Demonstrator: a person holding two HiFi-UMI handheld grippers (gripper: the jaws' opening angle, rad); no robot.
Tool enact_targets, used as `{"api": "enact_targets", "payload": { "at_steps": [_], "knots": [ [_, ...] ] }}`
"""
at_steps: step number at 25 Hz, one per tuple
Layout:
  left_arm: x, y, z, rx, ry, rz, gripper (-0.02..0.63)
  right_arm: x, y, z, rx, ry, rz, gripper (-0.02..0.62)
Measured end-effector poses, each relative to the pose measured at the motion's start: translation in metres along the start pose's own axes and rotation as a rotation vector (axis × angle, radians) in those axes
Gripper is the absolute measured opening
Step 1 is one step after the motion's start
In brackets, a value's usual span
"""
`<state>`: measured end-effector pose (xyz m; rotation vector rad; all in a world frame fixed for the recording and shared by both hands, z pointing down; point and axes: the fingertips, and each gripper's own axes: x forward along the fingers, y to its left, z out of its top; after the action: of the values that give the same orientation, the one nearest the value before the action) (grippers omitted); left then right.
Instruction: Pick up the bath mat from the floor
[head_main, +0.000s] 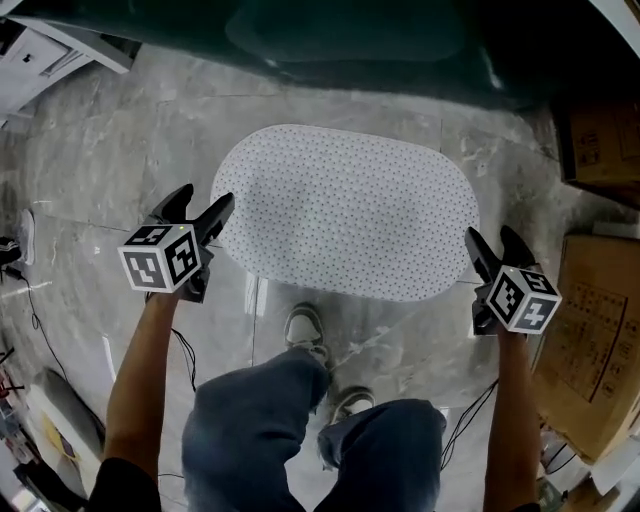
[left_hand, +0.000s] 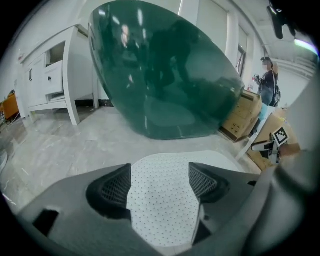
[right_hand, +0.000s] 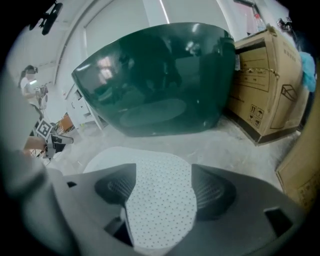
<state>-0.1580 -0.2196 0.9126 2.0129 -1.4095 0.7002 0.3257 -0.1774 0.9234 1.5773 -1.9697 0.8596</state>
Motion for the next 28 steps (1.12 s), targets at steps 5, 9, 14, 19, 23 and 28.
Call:
{"api": "enact_targets", "payload": {
  "at_steps": [5,9,14,19,23,28],
  "knots": [
    [0.032,0.015,-0.030,0.022,0.018,-0.005,0.376,0.035,-0.014,-0.030,0.001,0.001,-0.002,0.362],
    [0.056,0.023,-0.054,0.046,0.053,-0.022,0.397,0.055,-0.023,-0.048,0.006,0.004,-0.009,0.371],
    [0.079,0.041,-0.075,0.000,0.064,-0.016,0.408,0.072,-0.040,-0.065,0.037,0.027,-0.024,0.385],
    [0.095,0.064,-0.096,-0.019,0.113,-0.001,0.420,0.085,-0.054,-0.087,0.088,0.077,-0.039,0.405],
    [0.104,0.085,-0.113,-0.038,0.157,0.006,0.423,0.100,-0.060,-0.111,0.093,0.137,-0.045,0.416],
    [0.120,0.100,-0.129,-0.038,0.212,0.017,0.433,0.111,-0.071,-0.129,0.063,0.211,-0.060,0.425]
  ]
}}
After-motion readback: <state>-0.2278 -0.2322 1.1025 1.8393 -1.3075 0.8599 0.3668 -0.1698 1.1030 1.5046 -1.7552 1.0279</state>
